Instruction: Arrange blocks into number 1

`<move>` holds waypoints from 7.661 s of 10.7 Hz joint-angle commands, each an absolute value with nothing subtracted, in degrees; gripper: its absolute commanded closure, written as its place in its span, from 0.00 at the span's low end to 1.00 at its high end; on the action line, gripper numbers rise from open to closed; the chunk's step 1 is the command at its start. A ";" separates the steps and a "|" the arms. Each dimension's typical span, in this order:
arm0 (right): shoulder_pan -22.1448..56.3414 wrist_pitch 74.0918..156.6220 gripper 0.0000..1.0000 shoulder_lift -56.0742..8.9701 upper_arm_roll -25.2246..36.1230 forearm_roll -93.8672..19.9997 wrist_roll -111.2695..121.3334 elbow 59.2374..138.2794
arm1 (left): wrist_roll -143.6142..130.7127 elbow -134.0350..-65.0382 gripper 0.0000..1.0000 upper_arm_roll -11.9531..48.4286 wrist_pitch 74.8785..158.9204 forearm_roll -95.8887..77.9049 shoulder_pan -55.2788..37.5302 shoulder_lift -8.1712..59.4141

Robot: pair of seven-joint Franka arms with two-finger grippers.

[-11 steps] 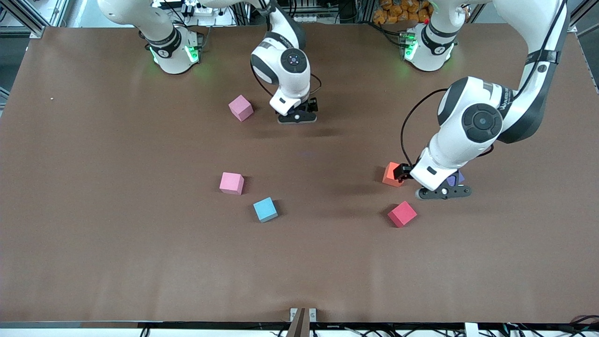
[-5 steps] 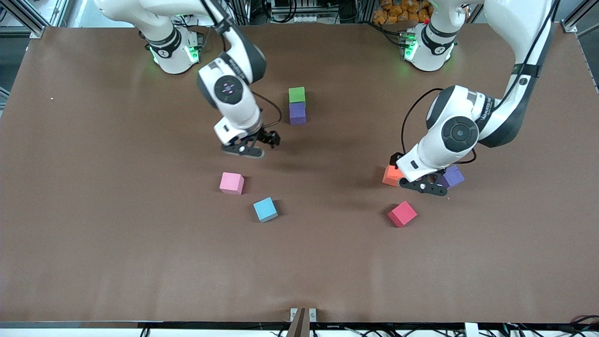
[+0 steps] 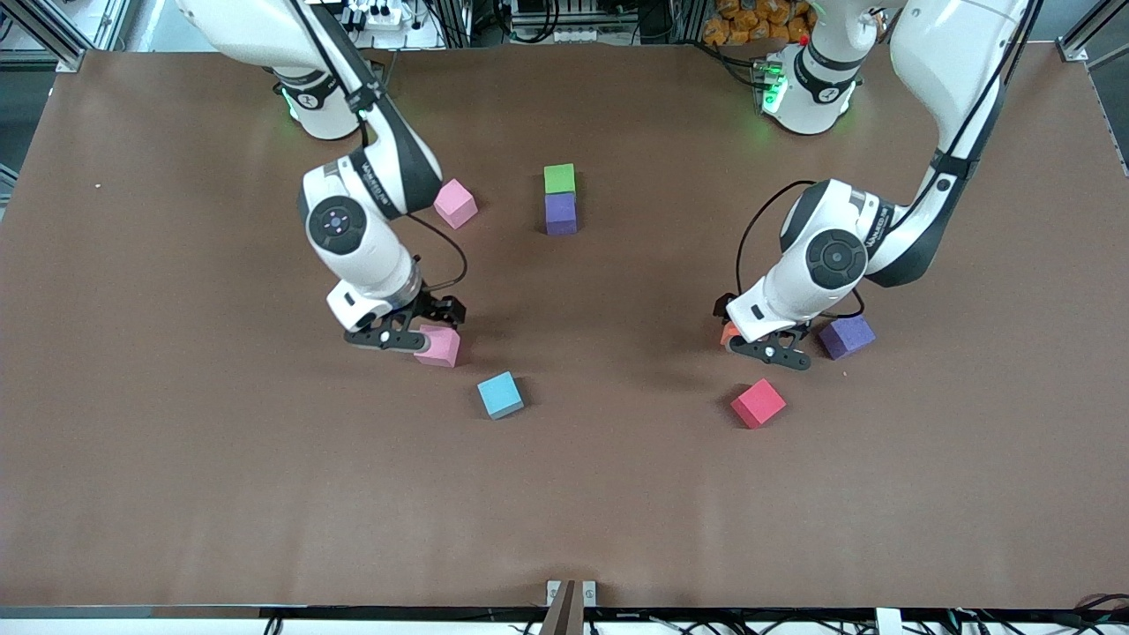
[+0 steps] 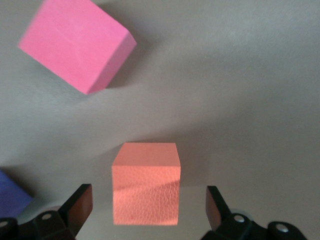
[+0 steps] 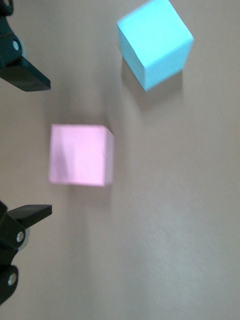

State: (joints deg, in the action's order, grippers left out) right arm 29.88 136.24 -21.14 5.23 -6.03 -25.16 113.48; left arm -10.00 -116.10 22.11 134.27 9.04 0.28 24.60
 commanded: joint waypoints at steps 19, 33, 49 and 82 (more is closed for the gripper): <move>34.45 139.13 0.45 -32.87 10.37 -11.25 -26.28 108.19 | -42.44 -102.15 1.00 23.38 134.65 9.76 -24.33 32.93; 33.92 138.52 0.45 -19.51 10.20 -11.25 -25.66 116.81 | -56.69 -105.20 1.00 26.45 134.65 9.40 -29.62 35.33; 35.95 138.25 0.45 -17.23 9.84 -12.74 -28.39 119.44 | -58.97 -105.03 1.00 28.39 135.00 9.40 -30.50 37.44; 59.41 139.04 0.40 -34.10 8.88 -12.13 -42.71 104.33 | -27.25 -97.56 0.00 17.23 123.93 3.34 -0.35 30.05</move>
State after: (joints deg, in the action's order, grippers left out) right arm 59.10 138.57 -34.58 9.10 -12.00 -42.08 103.54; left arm -28.46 -99.02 18.30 124.16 5.06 0.85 29.07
